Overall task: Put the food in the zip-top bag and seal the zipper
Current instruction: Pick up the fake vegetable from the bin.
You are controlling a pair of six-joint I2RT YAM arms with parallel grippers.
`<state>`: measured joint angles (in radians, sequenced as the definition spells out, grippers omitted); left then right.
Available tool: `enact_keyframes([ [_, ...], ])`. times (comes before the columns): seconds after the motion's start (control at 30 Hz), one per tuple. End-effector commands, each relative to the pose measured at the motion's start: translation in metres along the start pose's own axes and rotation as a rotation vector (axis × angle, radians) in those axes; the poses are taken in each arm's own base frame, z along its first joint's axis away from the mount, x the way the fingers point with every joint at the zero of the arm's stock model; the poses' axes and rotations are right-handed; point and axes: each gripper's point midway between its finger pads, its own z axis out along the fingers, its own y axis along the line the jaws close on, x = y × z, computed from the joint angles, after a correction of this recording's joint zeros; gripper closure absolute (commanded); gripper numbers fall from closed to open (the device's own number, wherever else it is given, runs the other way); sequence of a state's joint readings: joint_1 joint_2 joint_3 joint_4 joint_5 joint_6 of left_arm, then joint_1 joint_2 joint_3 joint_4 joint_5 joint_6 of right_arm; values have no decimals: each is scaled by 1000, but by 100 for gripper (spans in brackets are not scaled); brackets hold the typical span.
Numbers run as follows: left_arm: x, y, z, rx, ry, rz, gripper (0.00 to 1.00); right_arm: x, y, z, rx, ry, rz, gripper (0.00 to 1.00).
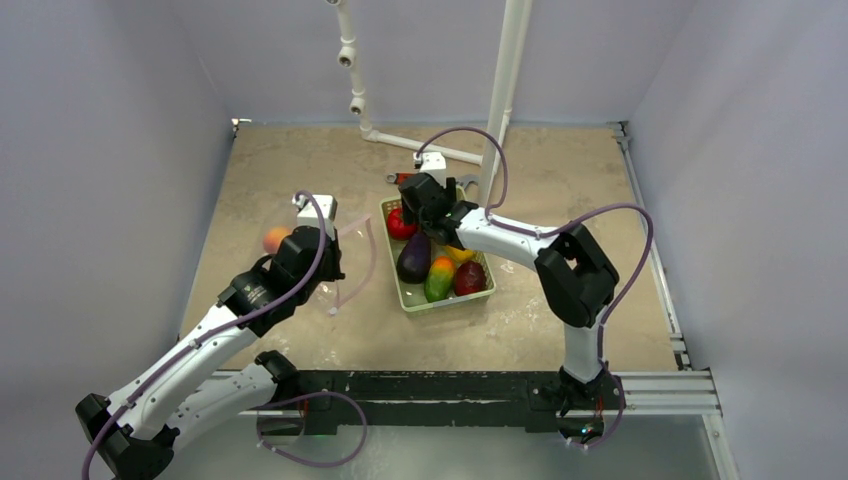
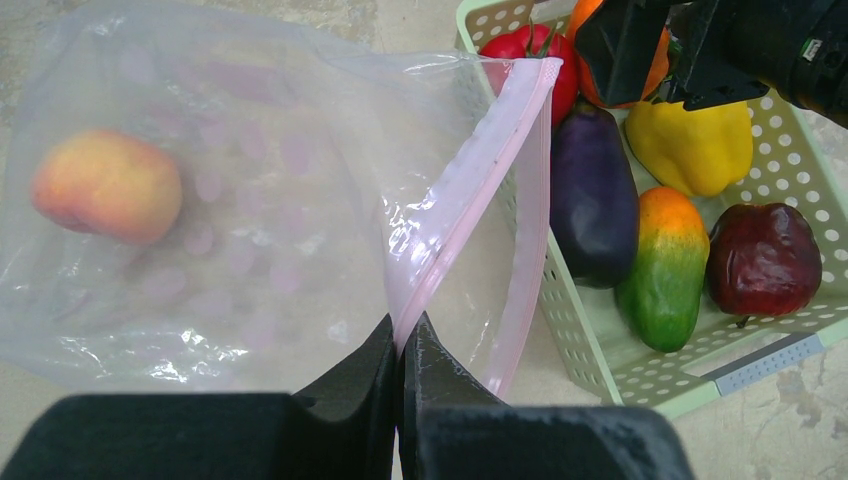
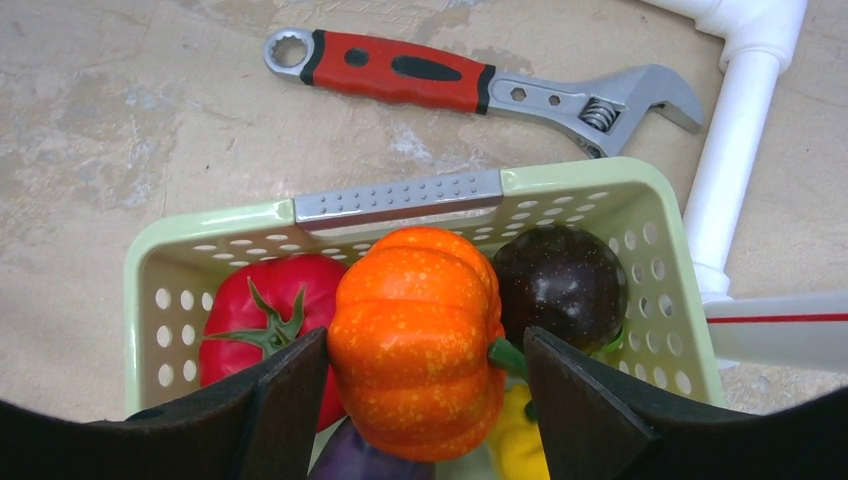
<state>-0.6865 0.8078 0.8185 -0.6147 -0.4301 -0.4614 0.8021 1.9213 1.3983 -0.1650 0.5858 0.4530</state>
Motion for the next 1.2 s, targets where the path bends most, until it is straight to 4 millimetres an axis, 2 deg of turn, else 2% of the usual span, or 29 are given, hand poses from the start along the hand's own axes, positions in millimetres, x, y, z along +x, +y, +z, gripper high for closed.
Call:
enact_keyframes([
  [0.0,-7,-2,1,13,-29,-20,100,-25,1,0,7,-48,20,28],
  [0.17,-6,-2,1,12,-26,-18,100,-24,-1,1,17,-51,17,36],
  [0.27,-6,-2,1,12,-26,-17,100,-24,-2,0,17,-53,19,51],
  [0.4,-5,-3,2,11,-21,-16,100,-25,-4,-4,16,-54,25,78],
  [0.5,-5,-2,2,9,-21,-16,100,-30,-6,-10,13,-64,42,85],
  [0.73,-5,-2,3,8,-19,-15,100,-37,-13,-25,7,-90,77,90],
  [0.87,-5,-2,3,7,-19,-15,100,-45,-12,-41,-25,-103,98,91],
  [1.17,-5,-2,3,9,-19,-14,100,-72,6,-98,-235,-156,143,90],
])
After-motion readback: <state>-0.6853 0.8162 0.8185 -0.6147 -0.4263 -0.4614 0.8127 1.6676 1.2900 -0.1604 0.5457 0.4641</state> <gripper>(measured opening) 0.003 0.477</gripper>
